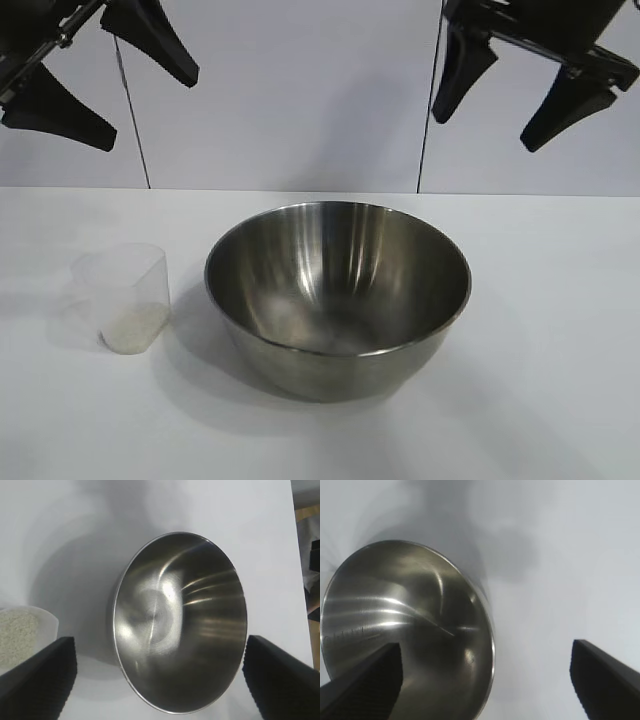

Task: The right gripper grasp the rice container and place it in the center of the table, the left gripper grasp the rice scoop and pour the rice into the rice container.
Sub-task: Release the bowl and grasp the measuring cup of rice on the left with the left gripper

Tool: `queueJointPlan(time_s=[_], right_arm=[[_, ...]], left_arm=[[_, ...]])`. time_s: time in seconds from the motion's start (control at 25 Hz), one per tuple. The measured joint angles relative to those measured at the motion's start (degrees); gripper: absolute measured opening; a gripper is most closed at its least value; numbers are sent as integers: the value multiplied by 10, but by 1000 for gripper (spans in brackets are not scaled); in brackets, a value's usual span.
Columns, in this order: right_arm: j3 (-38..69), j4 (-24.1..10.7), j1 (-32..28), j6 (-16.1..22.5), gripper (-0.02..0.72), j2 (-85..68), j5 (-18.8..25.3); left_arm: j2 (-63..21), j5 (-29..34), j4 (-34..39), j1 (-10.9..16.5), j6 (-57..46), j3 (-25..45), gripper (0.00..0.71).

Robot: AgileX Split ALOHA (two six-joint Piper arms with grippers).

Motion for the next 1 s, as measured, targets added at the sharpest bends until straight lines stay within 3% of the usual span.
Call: queueJointPlan(time_s=[0.16, 0.36, 0.48, 0.64, 0.84, 1.0], right_arm=[[0, 31, -33, -19, 630, -13, 11], [0, 33, -38, -21, 630, -13, 16], [0, 34, -38, -22, 630, -12, 16], [0, 35, -38, -27, 630, -12, 16], [0, 35, -38, -29, 630, -12, 7], [0, 35, -38, -29, 630, -12, 7]], left_arm=[[-1, 33, 18, 0, 28, 0, 649], [-29, 30, 79, 0, 86, 0, 649], [-72, -36, 93, 0, 129, 11, 649], [-131, -166, 67, 0, 202, 83, 649], [-168, -307, -59, 0, 363, 201, 613], [-184, -364, -151, 0, 496, 235, 580]])
